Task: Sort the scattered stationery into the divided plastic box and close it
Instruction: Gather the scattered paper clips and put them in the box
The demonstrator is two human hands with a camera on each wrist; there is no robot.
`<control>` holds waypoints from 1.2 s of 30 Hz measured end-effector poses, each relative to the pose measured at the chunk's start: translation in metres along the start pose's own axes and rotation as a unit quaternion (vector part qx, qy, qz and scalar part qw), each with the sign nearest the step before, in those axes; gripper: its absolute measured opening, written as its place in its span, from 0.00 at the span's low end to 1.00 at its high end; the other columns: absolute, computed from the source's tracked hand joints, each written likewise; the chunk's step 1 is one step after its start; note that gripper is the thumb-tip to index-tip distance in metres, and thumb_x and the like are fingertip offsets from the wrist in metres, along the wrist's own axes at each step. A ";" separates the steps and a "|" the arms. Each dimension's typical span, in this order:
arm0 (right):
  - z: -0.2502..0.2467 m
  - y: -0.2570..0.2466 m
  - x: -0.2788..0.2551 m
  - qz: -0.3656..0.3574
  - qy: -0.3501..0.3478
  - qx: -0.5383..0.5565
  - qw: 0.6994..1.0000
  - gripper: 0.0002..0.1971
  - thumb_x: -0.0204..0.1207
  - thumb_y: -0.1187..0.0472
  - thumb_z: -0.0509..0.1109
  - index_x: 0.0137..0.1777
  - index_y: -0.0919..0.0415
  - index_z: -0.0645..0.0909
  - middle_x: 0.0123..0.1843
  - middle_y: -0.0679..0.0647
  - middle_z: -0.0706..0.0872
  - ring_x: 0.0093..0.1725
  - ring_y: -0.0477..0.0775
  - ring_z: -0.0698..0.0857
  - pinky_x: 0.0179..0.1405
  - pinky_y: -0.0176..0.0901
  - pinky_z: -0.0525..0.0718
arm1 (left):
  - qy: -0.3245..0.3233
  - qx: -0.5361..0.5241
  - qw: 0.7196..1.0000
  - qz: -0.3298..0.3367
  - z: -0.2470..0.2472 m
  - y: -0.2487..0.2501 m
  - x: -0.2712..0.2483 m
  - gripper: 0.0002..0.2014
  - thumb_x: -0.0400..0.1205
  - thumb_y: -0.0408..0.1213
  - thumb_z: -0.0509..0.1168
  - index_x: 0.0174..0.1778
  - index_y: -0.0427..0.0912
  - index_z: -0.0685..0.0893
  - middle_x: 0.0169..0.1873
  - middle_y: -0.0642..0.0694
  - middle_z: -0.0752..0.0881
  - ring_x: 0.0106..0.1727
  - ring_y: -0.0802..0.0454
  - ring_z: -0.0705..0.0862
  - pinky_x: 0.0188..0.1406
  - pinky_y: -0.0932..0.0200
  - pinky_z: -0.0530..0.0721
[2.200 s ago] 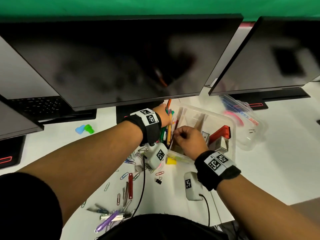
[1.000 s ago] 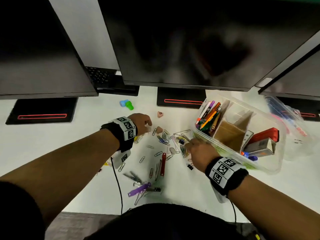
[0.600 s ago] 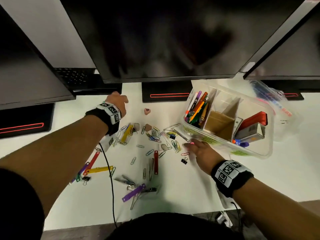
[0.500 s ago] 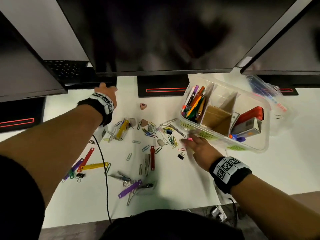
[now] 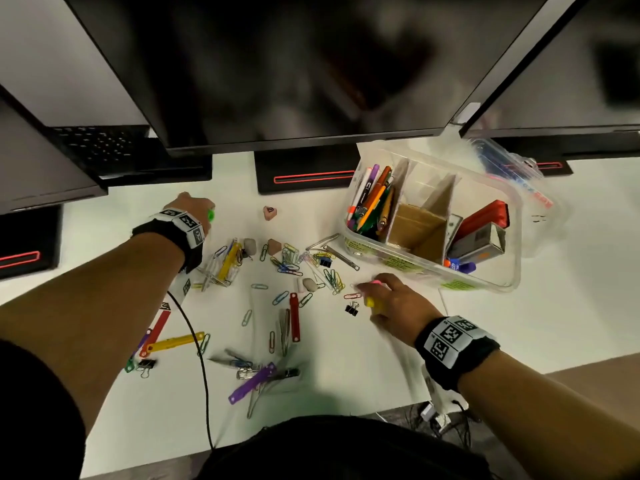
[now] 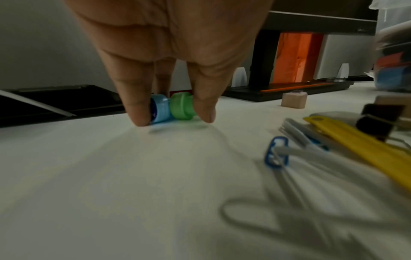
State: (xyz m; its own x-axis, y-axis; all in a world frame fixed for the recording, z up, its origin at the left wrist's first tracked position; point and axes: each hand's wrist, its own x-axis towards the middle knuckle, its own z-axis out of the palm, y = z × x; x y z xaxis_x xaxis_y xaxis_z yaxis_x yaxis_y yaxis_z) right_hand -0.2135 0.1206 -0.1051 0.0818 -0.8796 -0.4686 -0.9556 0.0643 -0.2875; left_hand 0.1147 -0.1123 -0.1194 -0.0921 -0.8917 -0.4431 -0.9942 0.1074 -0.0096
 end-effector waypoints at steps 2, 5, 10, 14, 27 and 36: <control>0.002 -0.008 0.003 -0.008 -0.007 -0.003 1.000 0.27 0.76 0.59 0.68 0.75 0.47 0.69 0.78 0.55 0.63 0.68 0.62 0.78 0.67 0.45 0.77 | 0.010 -0.004 1.000 -0.008 0.000 0.002 -0.006 0.22 0.80 0.40 0.64 0.71 0.46 0.74 0.65 0.35 0.75 0.63 0.33 0.79 0.65 0.44 0.80; 0.001 -0.018 0.006 -0.012 -0.008 0.014 1.000 0.20 0.76 0.60 0.68 0.68 0.54 0.77 0.75 0.58 0.67 0.65 0.63 0.80 0.67 0.42 0.76 | 0.016 0.007 1.000 -0.012 0.003 0.008 -0.019 0.16 0.81 0.39 0.62 0.66 0.46 0.77 0.60 0.34 0.76 0.57 0.32 0.82 0.60 0.44 0.82; -0.014 -0.040 0.009 -0.045 -0.005 0.035 0.998 0.15 0.77 0.61 0.67 0.64 0.59 0.79 0.70 0.58 0.71 0.63 0.58 0.80 0.64 0.36 0.72 | 0.019 -0.019 1.000 -0.008 0.005 0.007 -0.035 0.13 0.82 0.38 0.60 0.62 0.41 0.76 0.57 0.35 0.75 0.53 0.32 0.82 0.56 0.46 0.82; -0.035 -0.065 0.015 -0.096 0.018 0.038 0.994 0.15 0.76 0.59 0.69 0.63 0.57 0.79 0.71 0.56 0.70 0.62 0.57 0.80 0.59 0.34 0.73 | 0.022 -0.047 0.999 0.014 -0.005 0.002 -0.039 0.12 0.82 0.39 0.61 0.58 0.37 0.74 0.51 0.34 0.76 0.46 0.35 0.81 0.51 0.47 0.80; -0.058 -0.079 0.003 -0.154 0.124 0.100 0.975 0.15 0.73 0.57 0.73 0.59 0.59 0.82 0.67 0.57 0.77 0.62 0.57 0.80 0.57 0.32 0.69 | -0.021 -0.027 0.997 0.063 0.004 0.001 -0.039 0.06 0.81 0.38 0.61 0.53 0.44 0.74 0.47 0.41 0.77 0.43 0.40 0.78 0.49 0.50 0.79; -0.097 -0.017 -0.002 -0.028 0.319 0.152 0.935 0.15 0.70 0.64 0.75 0.56 0.63 0.83 0.63 0.60 0.78 0.60 0.60 0.80 0.61 0.39 0.75 | 0.045 -0.229 0.960 0.155 -0.081 0.107 -0.096 0.10 0.79 0.33 0.66 0.55 0.43 0.77 0.43 0.42 0.83 0.43 0.41 0.84 0.37 0.60 0.76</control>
State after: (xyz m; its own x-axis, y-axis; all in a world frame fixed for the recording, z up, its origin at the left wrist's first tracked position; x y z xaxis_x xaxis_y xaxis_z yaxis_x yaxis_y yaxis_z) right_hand -0.2248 0.0755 -0.0185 -0.1493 -0.9815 0.1196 -0.8223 0.0561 -0.5663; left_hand 0.0126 -0.0512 -0.0055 -0.3713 -0.8848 -0.2816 -0.8364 0.1870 0.5152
